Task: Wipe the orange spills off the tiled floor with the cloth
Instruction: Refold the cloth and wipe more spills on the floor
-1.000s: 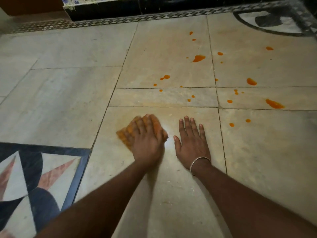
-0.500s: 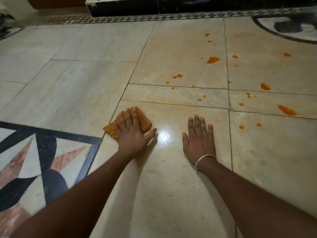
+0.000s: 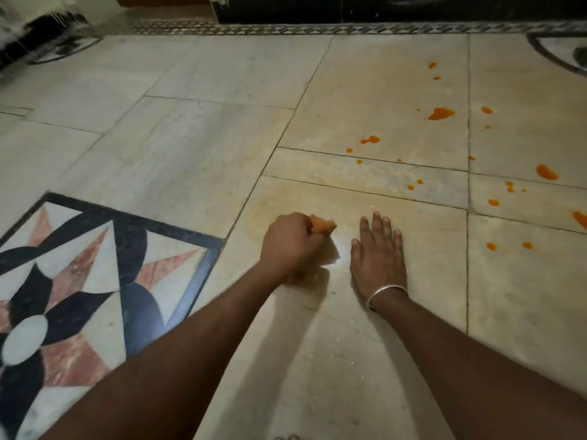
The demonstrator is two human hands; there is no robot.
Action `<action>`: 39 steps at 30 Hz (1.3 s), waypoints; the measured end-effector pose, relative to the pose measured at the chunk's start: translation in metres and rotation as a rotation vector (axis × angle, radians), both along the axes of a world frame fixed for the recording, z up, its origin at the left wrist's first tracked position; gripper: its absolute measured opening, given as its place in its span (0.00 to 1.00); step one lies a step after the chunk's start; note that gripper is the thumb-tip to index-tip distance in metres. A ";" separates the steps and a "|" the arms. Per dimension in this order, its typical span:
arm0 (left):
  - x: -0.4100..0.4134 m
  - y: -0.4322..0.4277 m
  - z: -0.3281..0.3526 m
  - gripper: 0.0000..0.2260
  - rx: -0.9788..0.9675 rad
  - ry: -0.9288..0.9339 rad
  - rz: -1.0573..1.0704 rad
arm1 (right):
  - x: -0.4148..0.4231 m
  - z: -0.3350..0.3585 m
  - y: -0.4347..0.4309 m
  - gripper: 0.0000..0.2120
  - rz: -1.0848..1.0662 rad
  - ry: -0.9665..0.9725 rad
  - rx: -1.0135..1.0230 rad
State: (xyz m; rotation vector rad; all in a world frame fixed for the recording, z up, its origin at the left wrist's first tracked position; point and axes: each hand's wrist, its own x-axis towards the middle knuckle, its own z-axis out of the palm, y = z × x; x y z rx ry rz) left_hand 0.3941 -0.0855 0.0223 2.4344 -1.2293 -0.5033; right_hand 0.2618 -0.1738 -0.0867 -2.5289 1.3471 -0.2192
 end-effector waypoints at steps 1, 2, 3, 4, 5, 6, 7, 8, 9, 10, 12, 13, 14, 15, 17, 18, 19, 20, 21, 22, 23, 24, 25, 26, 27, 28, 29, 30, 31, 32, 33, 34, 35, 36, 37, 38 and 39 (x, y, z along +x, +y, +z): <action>0.005 -0.002 0.007 0.13 -0.084 0.151 0.075 | 0.000 0.001 0.000 0.27 -0.004 -0.013 -0.004; 0.013 -0.005 0.012 0.12 -0.163 0.269 0.162 | 0.001 0.003 0.001 0.28 -0.015 -0.034 -0.011; 0.022 -0.009 0.018 0.12 -0.225 0.341 0.243 | 0.002 0.006 0.001 0.29 -0.027 -0.057 -0.018; 0.034 -0.011 0.021 0.12 -0.268 0.388 0.316 | 0.004 0.008 0.001 0.30 -0.027 -0.076 -0.024; 0.045 -0.010 0.020 0.12 -0.300 0.422 0.379 | 0.007 0.009 0.002 0.31 -0.012 -0.090 -0.024; 0.055 -0.008 0.016 0.12 -0.314 0.448 0.433 | 0.010 0.010 0.002 0.31 0.005 -0.101 -0.019; 0.065 -0.004 0.010 0.12 -0.315 0.468 0.478 | 0.014 0.012 0.003 0.30 0.022 -0.097 -0.014; 0.072 0.001 0.003 0.14 -0.289 0.470 0.516 | 0.017 0.014 0.003 0.29 0.039 -0.074 -0.012; 0.076 0.007 -0.008 0.17 -0.235 0.413 0.533 | 0.021 0.014 0.003 0.29 0.055 -0.044 -0.010; 0.078 0.011 -0.019 0.21 -0.160 0.289 0.516 | 0.024 0.014 0.003 0.29 0.071 -0.014 -0.009; 0.070 0.017 -0.043 0.28 -0.076 0.029 0.363 | 0.027 0.011 0.005 0.30 0.116 0.056 -0.003; 0.062 0.016 -0.056 0.29 -0.034 -0.047 0.232 | 0.027 0.007 0.005 0.30 0.135 0.095 0.000; 0.053 0.014 -0.070 0.30 0.038 -0.105 0.102 | 0.027 0.003 0.006 0.30 0.151 0.129 -0.003; 0.046 0.011 -0.083 0.30 0.118 -0.165 0.003 | 0.026 0.000 0.006 0.30 0.161 0.149 -0.012; 0.047 0.005 -0.097 0.30 0.187 -0.221 -0.071 | 0.024 -0.003 0.006 0.32 0.164 0.156 -0.032; 0.054 0.003 -0.097 0.30 0.187 -0.220 -0.067 | 0.024 -0.005 0.006 0.33 0.167 0.156 -0.037; 0.064 0.003 -0.094 0.29 0.186 -0.208 -0.049 | 0.023 -0.005 0.006 0.33 0.170 0.156 -0.037; 0.073 0.005 -0.090 0.29 0.186 -0.191 -0.011 | 0.023 -0.006 0.006 0.33 0.171 0.154 -0.035; 0.080 0.010 -0.087 0.29 0.185 -0.166 0.046 | 0.023 -0.006 0.007 0.33 0.172 0.149 -0.036; 0.085 0.018 -0.085 0.29 0.181 -0.143 0.115 | 0.023 -0.006 0.008 0.33 0.172 0.144 -0.036; 0.084 0.025 -0.082 0.30 0.178 -0.141 0.174 | 0.023 -0.005 0.007 0.33 0.172 0.142 -0.035; 0.079 0.034 -0.080 0.30 0.186 -0.152 0.216 | 0.023 -0.004 0.007 0.34 0.176 0.145 -0.030; 0.072 0.040 -0.076 0.31 0.207 -0.166 0.239 | 0.023 -0.003 0.007 0.34 0.178 0.153 -0.029; 0.063 0.043 -0.073 0.31 0.251 -0.177 0.248 | 0.023 -0.003 0.007 0.34 0.179 0.164 -0.024; 0.054 0.043 -0.068 0.31 0.304 -0.180 0.253 | 0.023 -0.002 0.007 0.34 0.178 0.171 -0.016; 0.047 0.043 -0.064 0.31 0.368 -0.194 0.258 | 0.022 0.000 0.007 0.33 0.179 0.178 -0.003; 0.039 0.041 -0.058 0.31 0.427 -0.205 0.269 | 0.023 0.002 0.007 0.31 0.179 0.185 0.016; 0.030 0.040 -0.058 0.30 0.480 -0.207 0.260 | 0.023 0.006 0.007 0.29 0.181 0.192 0.042; 0.019 0.038 -0.058 0.30 0.521 -0.214 0.244 | 0.024 0.010 0.006 0.29 0.184 0.196 0.079; 0.006 0.036 -0.060 0.28 0.542 -0.233 0.220 | 0.024 0.015 0.006 0.29 0.186 0.183 0.121; -0.007 0.034 -0.058 0.24 0.549 -0.261 0.177 | 0.024 0.020 0.004 0.28 0.185 0.144 0.162; -0.016 0.028 -0.055 0.18 0.553 -0.271 0.111 | 0.023 0.025 0.002 0.27 0.178 0.072 0.214; -0.022 0.021 -0.044 0.13 0.540 -0.234 0.039 | 0.022 0.031 -0.002 0.25 0.159 -0.029 0.269; -0.020 0.012 -0.033 0.10 0.499 -0.135 -0.014 | 0.019 0.039 -0.005 0.24 0.121 -0.150 0.333; -0.013 0.003 -0.019 0.12 0.437 0.025 -0.026 | 0.017 0.046 -0.009 0.22 0.056 -0.277 0.416; -0.009 -0.005 -0.005 0.14 0.358 0.252 -0.003 | 0.011 0.055 -0.016 0.20 -0.034 -0.413 0.516; -0.002 -0.009 0.011 0.16 0.269 0.518 0.045 | 0.008 0.066 -0.022 0.19 -0.136 -0.557 0.644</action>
